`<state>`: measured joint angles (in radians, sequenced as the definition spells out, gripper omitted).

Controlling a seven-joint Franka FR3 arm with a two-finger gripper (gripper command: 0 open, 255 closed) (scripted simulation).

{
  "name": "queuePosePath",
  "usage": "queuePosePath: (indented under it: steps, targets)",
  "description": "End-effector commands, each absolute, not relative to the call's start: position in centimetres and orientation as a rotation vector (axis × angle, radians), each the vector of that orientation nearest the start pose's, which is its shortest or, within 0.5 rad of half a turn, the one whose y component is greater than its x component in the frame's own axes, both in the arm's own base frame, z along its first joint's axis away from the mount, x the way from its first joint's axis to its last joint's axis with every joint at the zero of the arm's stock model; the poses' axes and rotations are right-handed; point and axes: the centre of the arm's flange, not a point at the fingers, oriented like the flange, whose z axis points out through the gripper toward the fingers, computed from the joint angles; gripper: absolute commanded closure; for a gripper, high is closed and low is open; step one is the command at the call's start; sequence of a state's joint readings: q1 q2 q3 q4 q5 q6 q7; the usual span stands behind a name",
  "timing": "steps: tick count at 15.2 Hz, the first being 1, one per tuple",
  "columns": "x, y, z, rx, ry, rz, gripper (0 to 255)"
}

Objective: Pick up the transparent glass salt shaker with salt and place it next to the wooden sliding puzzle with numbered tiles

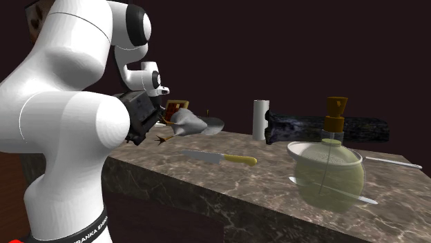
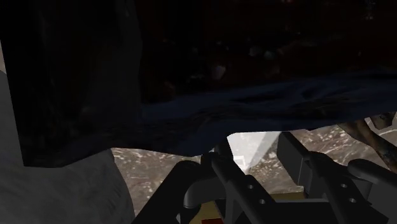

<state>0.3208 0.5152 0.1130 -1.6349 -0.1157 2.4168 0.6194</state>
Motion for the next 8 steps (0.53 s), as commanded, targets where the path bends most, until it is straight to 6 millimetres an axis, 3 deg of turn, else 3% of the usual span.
queuePosePath:
  steps: [1,6,7,8]
  targets:
    - [64.65,28.65,34.61,-3.005,0.198,-0.382,255]
    - [64.65,28.65,34.61,-3.005,0.198,-0.382,255]
    - [64.65,28.65,34.61,-3.005,0.198,-0.382,0]
    - [64.65,28.65,34.61,-3.005,0.198,-0.382,0]
